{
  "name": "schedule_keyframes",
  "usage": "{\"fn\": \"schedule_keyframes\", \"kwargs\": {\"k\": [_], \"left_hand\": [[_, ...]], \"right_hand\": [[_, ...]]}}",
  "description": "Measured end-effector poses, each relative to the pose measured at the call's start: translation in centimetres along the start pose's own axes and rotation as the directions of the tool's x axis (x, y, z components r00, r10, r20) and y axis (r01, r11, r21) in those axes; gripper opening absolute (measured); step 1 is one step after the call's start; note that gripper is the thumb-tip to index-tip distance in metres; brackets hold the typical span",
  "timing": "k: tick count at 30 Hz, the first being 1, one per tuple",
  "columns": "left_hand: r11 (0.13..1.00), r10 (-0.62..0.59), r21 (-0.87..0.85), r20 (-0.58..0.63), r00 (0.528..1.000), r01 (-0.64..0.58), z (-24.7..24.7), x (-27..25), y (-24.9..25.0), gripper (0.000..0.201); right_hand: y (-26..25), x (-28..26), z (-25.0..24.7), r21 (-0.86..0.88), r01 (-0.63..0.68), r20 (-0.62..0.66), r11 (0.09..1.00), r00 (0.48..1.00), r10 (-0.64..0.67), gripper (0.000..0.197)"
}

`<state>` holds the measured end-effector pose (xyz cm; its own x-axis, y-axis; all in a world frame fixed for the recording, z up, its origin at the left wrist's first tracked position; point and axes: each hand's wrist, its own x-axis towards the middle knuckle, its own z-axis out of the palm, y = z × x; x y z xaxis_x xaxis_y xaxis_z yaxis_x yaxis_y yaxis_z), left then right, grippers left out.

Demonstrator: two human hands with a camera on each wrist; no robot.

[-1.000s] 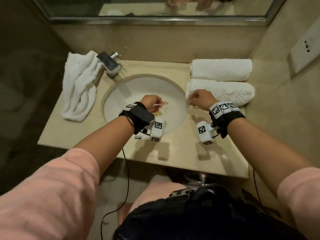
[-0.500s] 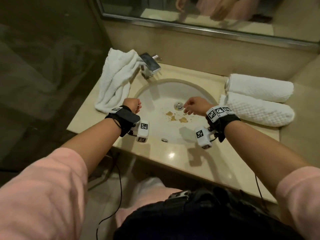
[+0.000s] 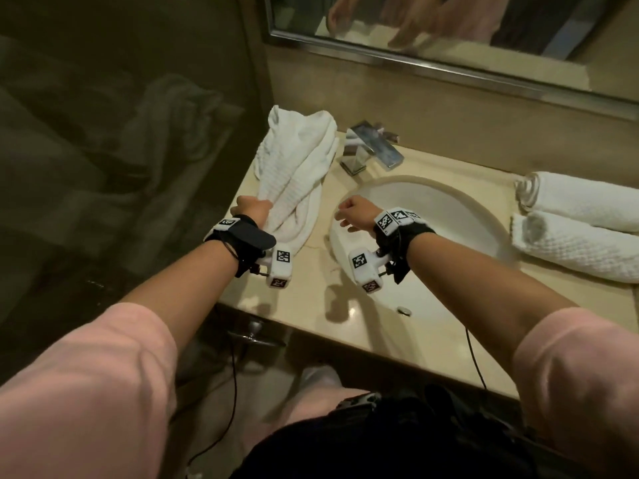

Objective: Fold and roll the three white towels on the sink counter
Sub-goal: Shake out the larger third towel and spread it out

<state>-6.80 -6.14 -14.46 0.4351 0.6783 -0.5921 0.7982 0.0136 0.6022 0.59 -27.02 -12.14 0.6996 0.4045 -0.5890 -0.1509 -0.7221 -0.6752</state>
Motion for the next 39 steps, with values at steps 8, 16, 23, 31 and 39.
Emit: {"fn": "schedule_keyframes", "kwargs": {"k": [8, 16, 23, 31, 39], "left_hand": [[0.999, 0.0, -0.034, 0.233, 0.972, 0.008, 0.2, 1.6, -1.2, 0.078], [0.97, 0.183, -0.234, 0.548, 0.816, -0.061, 0.1, 1.9, -2.2, 0.069], [0.889, 0.393, -0.442, 0.601, 0.696, -0.12, -4.0, -2.6, 1.0, 0.052], [0.928, 0.274, -0.362, 0.821, 0.502, 0.085, -5.4, -2.8, 4.8, 0.082], [0.932, 0.289, -0.357, 0.615, 0.734, -0.068, -6.1, -6.2, 7.8, 0.085]], "right_hand": [[-4.5, 4.7, 3.0, 0.238, -0.119, -0.08, 0.964, 0.987, 0.142, 0.087], [-5.7, 8.0, 4.3, 0.513, -0.191, -0.017, 0.837, 0.972, 0.232, 0.107], [-7.7, 3.6, 3.1, 0.61, -0.175, 0.151, 0.773, 0.983, 0.103, 0.025], [-10.1, -0.2, -0.9, 0.778, -0.056, 0.133, 0.626, 0.988, -0.077, 0.012], [-8.1, -6.1, -4.9, 0.726, 0.172, 0.028, 0.666, 0.96, -0.279, 0.042]]}}
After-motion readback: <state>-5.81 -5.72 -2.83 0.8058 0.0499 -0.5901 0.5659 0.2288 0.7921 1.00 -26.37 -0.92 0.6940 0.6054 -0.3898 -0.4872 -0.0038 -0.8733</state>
